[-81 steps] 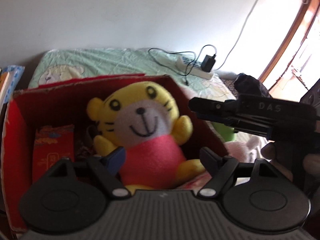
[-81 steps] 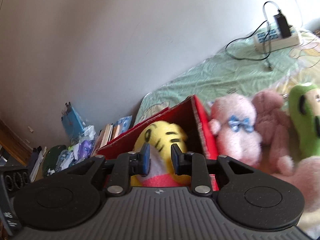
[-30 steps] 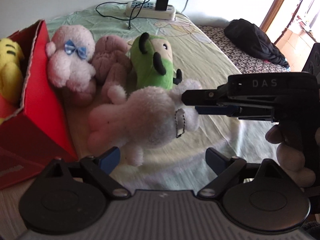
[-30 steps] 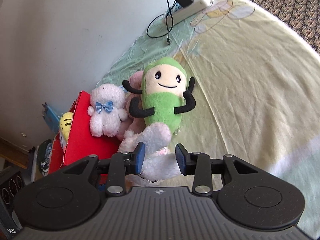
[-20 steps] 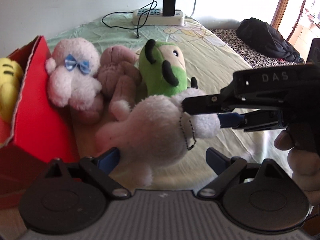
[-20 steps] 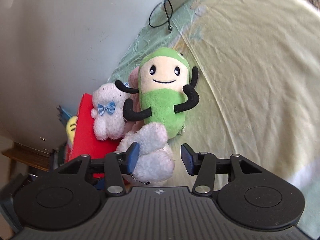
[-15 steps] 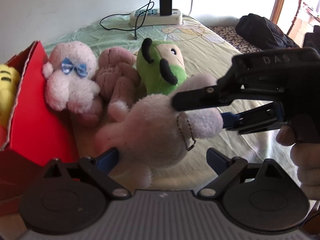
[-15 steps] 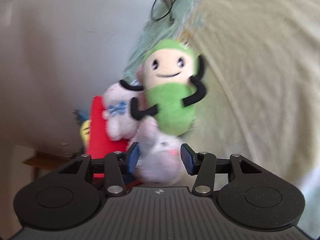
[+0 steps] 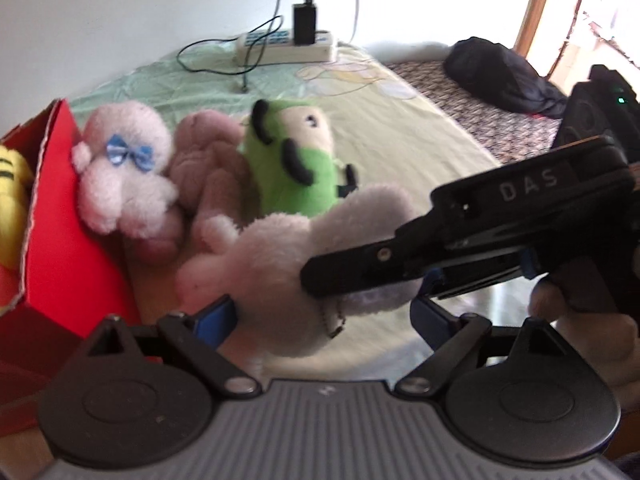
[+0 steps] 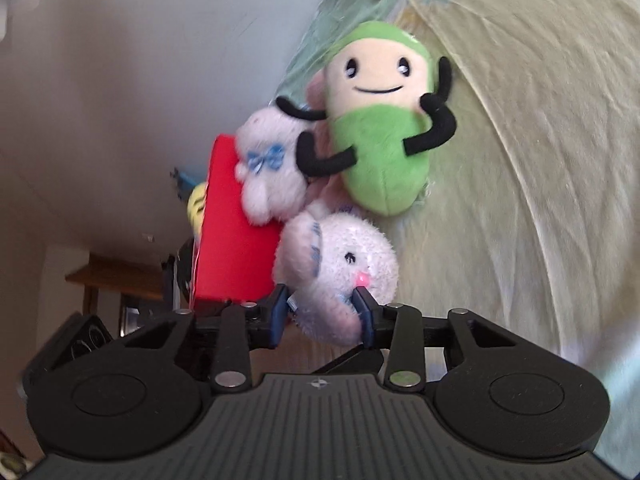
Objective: Organize objects
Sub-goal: 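Grasp the white bunny plush with the right tool and lift it, then carry the white bunny plush with the right tool toward the red box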
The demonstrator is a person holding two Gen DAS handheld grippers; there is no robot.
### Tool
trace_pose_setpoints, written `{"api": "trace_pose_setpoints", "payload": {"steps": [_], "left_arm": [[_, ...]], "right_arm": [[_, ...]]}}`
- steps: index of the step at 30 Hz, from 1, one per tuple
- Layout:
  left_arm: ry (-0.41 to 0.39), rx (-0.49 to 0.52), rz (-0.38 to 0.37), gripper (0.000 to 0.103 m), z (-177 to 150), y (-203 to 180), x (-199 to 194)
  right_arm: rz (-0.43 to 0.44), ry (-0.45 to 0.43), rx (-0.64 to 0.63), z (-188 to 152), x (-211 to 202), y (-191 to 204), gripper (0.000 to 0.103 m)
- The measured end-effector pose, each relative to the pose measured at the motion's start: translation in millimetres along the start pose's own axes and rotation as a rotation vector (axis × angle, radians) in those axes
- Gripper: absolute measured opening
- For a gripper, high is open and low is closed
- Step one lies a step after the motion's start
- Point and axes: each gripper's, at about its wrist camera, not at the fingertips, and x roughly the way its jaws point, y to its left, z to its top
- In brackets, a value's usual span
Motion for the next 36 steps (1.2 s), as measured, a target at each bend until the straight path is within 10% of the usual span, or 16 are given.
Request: {"api": "trace_pose_setpoints", "payload": {"steps": [7,15,22,28,36], "left_arm": [[-0.004,-0.099,-0.163,0.092,0,5,-23],[0.026,-0.433,-0.506,0.09,-19,35,-21],[0.054,-0.476,-0.275,0.089,-42,49,-14],[0.075,-0.508,-0.261,0.087,-55,53,-16],[0.111,-0.439,-0.217,0.079,-42,45,-4]], "right_arm": [[0.057,0.038,0.01,-7,-29,14,0.035],[0.165,0.066,-0.067,-7,-15,48,0.035],[0.093,0.041,-0.037,-2,4,26,0.035],[-0.111,-0.065,-0.18,8,-22,23,0.036],[-0.203,0.077,-0.297,-19,-9,10,0.053]]}}
